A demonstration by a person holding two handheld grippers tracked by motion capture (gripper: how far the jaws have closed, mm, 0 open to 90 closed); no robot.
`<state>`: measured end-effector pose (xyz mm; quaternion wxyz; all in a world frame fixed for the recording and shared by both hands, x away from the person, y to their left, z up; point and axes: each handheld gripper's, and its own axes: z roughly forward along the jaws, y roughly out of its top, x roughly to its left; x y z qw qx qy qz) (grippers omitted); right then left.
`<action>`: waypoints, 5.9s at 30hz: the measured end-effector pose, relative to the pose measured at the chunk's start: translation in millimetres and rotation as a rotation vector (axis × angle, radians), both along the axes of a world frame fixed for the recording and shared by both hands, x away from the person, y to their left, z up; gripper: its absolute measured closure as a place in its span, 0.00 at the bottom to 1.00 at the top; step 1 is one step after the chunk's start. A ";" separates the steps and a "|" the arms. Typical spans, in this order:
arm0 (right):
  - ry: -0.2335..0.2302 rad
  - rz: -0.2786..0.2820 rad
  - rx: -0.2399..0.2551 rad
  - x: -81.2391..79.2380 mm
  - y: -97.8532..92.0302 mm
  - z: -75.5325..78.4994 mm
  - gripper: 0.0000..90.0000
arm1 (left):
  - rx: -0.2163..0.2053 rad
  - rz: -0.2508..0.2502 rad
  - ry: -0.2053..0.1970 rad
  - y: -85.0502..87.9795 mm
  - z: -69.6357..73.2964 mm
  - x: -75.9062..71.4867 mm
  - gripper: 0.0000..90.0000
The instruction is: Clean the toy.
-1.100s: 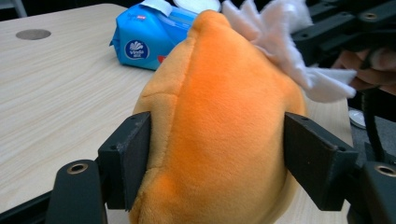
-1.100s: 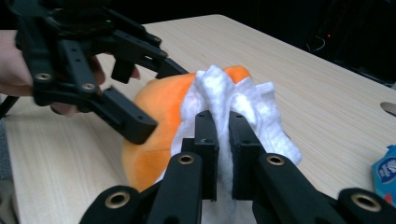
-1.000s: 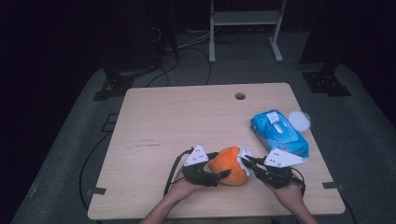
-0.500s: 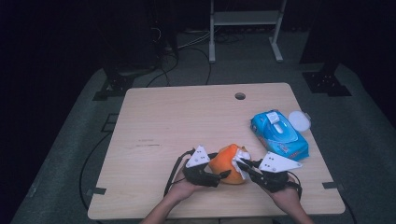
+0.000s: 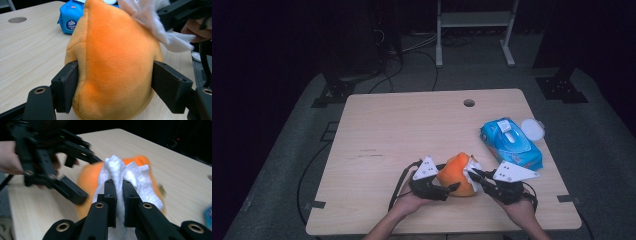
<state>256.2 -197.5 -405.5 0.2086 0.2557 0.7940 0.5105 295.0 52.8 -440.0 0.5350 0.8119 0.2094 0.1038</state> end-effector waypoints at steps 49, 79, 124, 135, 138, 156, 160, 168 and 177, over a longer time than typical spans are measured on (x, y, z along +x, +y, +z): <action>0.021 0.002 0.004 3.8 -1.2 1.9 0.92 | -0.010 -0.070 -0.017 5.1 2.2 0.9 0.33; 0.066 -0.042 0.017 14.5 -35.1 5.0 0.92 | 0.095 -0.152 -0.165 -20.8 -5.4 -25.7 0.27; 0.124 -0.035 -0.007 25.5 -32.9 3.2 0.92 | 0.162 -0.197 -0.230 -29.2 -11.9 -36.5 0.28; 0.110 -0.012 0.035 17.4 -36.4 6.9 0.92 | 0.089 -0.169 -0.131 -16.4 -13.0 -22.2 0.29; 0.120 -0.051 0.032 24.8 -44.0 3.8 0.92 | 0.101 -0.167 -0.140 -16.2 -13.2 -22.5 0.29; 0.183 -0.104 0.021 37.1 -55.1 -8.5 0.92 | 0.089 -0.171 -0.124 -11.9 -14.5 -19.1 0.29; 0.167 -0.086 0.081 31.0 -57.5 0.6 0.92 | 0.071 -0.160 -0.107 -11.5 -14.5 -16.8 0.29; 0.111 0.017 0.050 13.0 -23.7 9.1 0.92 | 0.046 -0.120 -0.067 -13.0 -13.0 -12.5 0.29; 0.017 0.106 -0.044 -5.3 15.3 16.5 0.92 | 0.039 -0.094 -0.058 -15.2 -12.3 -12.7 0.29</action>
